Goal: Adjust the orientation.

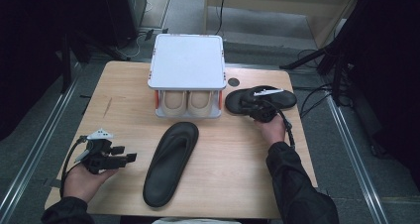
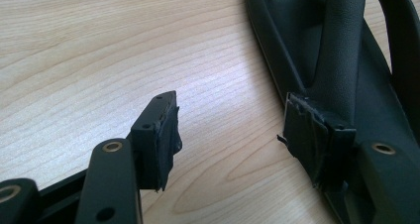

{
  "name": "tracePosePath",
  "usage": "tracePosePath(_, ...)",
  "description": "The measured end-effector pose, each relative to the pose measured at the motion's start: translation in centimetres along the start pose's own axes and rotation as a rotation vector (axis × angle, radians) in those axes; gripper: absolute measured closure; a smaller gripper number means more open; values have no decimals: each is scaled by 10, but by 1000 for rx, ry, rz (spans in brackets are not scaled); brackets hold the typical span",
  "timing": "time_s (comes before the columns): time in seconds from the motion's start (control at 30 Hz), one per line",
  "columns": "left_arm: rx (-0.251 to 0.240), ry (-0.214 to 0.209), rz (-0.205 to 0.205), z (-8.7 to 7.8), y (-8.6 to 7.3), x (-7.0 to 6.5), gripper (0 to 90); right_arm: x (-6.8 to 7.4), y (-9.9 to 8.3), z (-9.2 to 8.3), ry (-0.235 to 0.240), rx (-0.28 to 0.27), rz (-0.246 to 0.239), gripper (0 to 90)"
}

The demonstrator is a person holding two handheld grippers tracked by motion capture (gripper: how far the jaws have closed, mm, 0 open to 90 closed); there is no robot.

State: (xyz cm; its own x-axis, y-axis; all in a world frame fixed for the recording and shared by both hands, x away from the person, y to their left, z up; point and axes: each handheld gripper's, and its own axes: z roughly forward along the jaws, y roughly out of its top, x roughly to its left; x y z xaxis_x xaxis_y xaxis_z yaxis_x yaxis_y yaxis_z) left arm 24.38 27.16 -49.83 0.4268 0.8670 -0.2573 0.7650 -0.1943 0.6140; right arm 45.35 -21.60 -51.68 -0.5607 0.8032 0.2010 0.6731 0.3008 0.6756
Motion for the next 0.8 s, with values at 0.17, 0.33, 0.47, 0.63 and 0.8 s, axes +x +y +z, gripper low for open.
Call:
tracePosePath(0.17,7,-4,1,1,1,-1,393,-6,6,-20,-7,-60,35,900)
tracePosePath(0.33,14,-6,6,2,1,-1,392,-19,7,-36,-50,-66,66,900)
tracePosePath(0.47,14,-5,6,3,1,-1,392,-32,11,-49,-77,-80,72,900)
tracePosePath(0.63,14,-9,10,3,2,-2,392,-56,12,-61,-105,-100,133,900)
tracePosePath(0.8,26,-10,15,5,2,-4,392,-74,12,-59,-145,-116,159,900)
